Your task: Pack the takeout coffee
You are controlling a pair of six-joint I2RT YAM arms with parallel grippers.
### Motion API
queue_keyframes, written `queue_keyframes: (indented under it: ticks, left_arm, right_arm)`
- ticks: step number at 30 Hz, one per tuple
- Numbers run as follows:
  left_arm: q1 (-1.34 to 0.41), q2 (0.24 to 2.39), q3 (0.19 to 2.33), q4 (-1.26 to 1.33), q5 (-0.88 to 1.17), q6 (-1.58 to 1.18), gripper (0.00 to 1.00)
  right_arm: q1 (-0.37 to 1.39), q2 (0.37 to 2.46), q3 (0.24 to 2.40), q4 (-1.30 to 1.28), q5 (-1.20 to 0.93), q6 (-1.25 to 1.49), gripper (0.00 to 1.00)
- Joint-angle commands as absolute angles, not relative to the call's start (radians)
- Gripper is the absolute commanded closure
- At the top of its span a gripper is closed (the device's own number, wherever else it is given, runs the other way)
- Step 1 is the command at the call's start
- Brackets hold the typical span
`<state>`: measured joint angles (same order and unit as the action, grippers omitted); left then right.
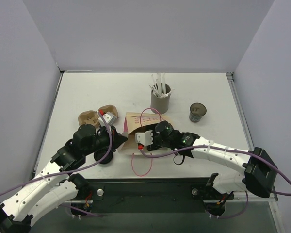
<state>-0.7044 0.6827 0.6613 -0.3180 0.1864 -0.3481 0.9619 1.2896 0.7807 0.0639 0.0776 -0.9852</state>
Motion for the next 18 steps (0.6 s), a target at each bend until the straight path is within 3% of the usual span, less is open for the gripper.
queue_keyframes:
  ticks: [1, 11, 18]
  left_arm:
    - [-0.707, 0.689, 0.716, -0.336, 0.173, -0.347, 1.00]
    - [-0.707, 0.719, 0.733, -0.348, 0.170, -0.351, 1.00]
    - [-0.707, 0.733, 0.744, -0.345, 0.166, -0.351, 1.00]
  right_arm:
    - [0.931, 1.302, 0.767, 0.075, 0.061, -0.979, 0.56]
    - [0.914, 1.365, 0.792, 0.071, 0.038, -1.006, 0.51]
    - [0.900, 1.381, 0.796, 0.046, 0.044, -0.999, 0.42]
